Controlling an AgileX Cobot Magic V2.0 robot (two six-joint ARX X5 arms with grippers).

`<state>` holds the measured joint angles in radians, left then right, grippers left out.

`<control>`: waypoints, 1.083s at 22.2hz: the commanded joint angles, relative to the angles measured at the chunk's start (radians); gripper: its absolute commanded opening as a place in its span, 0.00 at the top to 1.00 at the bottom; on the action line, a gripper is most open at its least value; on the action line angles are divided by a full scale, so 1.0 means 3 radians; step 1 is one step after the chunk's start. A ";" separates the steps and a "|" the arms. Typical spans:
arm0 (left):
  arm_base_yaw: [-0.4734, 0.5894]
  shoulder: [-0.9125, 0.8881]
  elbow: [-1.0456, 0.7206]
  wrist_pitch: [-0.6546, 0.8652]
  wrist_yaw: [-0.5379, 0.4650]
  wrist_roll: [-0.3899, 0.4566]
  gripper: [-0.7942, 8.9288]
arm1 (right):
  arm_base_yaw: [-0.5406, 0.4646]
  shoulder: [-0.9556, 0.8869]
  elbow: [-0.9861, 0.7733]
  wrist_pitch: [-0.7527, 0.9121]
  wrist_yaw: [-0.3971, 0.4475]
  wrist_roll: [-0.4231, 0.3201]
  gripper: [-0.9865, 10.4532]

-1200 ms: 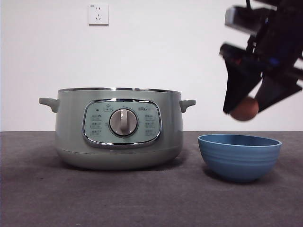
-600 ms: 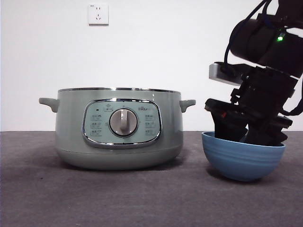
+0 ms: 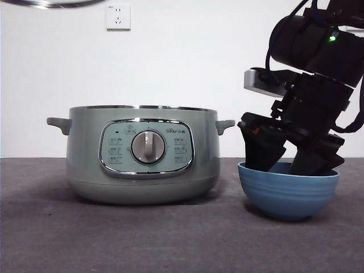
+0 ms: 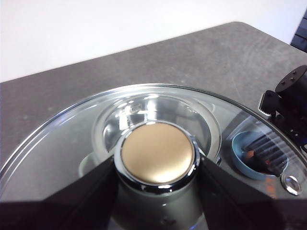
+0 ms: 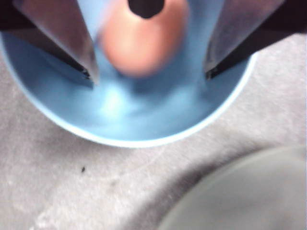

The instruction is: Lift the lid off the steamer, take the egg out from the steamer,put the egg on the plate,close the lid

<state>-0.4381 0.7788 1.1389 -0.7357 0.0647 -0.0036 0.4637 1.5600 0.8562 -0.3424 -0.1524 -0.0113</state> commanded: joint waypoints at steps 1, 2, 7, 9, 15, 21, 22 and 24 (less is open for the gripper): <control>-0.0008 0.0206 0.0047 0.0380 0.0094 0.0052 0.93 | 0.0011 -0.0120 0.0011 -0.0001 -0.0018 0.0005 0.57; -0.0009 0.0338 0.0047 0.0505 0.0126 0.0072 0.93 | 0.0011 -0.0221 0.0011 -0.0010 -0.0018 0.0005 0.57; -0.0050 0.0944 0.0047 0.1041 0.0156 0.0113 0.93 | 0.0008 -0.1087 0.0057 -0.0114 -0.0003 0.0008 0.57; -0.0067 0.1165 0.0047 0.1233 0.0156 0.0121 0.93 | 0.0008 -0.1472 0.0076 -0.0130 0.0004 0.0009 0.57; -0.0099 0.1815 0.0047 0.1745 0.0141 0.0201 0.93 | 0.0008 -0.2524 0.0313 -0.0337 0.0018 0.0019 0.58; -0.0106 0.2186 0.0047 0.2026 0.0142 0.0277 0.93 | 0.0008 -0.2946 0.0579 -0.0605 0.0009 0.0075 0.58; -0.0106 0.2230 0.0047 0.2052 0.0142 0.0276 0.93 | 0.0008 -0.2988 0.0591 -0.0617 0.0005 0.0076 0.58; -0.0106 0.2307 0.0047 0.2082 0.0140 0.0276 0.93 | 0.0008 -0.3049 0.0600 -0.0623 0.0005 0.0076 0.58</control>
<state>-0.4660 1.4727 1.1389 -0.1574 0.1032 0.0643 0.4644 0.6460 1.0348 -0.5304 -0.1535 0.0010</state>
